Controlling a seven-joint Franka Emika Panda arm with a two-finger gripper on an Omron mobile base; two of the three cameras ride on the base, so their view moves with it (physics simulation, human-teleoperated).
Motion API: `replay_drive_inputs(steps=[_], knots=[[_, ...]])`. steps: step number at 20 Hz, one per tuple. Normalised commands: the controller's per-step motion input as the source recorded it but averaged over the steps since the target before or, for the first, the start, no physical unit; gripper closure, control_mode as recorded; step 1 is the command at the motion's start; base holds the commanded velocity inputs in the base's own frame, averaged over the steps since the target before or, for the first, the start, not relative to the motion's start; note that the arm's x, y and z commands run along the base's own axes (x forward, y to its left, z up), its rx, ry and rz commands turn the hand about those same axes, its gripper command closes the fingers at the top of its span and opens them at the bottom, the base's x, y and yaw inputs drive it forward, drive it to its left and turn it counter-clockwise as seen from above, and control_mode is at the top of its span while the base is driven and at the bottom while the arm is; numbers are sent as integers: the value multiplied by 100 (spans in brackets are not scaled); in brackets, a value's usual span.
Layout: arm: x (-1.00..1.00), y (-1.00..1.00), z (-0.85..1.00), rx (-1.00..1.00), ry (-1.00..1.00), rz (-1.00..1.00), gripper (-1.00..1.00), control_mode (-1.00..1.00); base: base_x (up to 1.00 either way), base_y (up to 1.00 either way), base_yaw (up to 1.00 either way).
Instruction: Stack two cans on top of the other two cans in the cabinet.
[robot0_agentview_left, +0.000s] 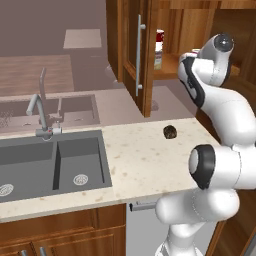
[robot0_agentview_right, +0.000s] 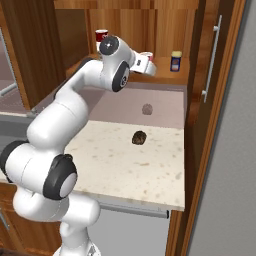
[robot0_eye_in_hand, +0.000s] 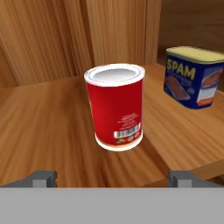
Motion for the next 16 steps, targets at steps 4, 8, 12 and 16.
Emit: replay_drive_inputs(steps=[4,8,12,16], knots=[[22,-14,0,-3,1,0,-100,-100,0,0,0],[17,-14,0,-6,1,0,-100,-100,0,0,0],[14,-13,0,-3,1,0,-100,-100,0,0,0],[15,-6,0,0,0,0,-100,-100,0,0,0]])
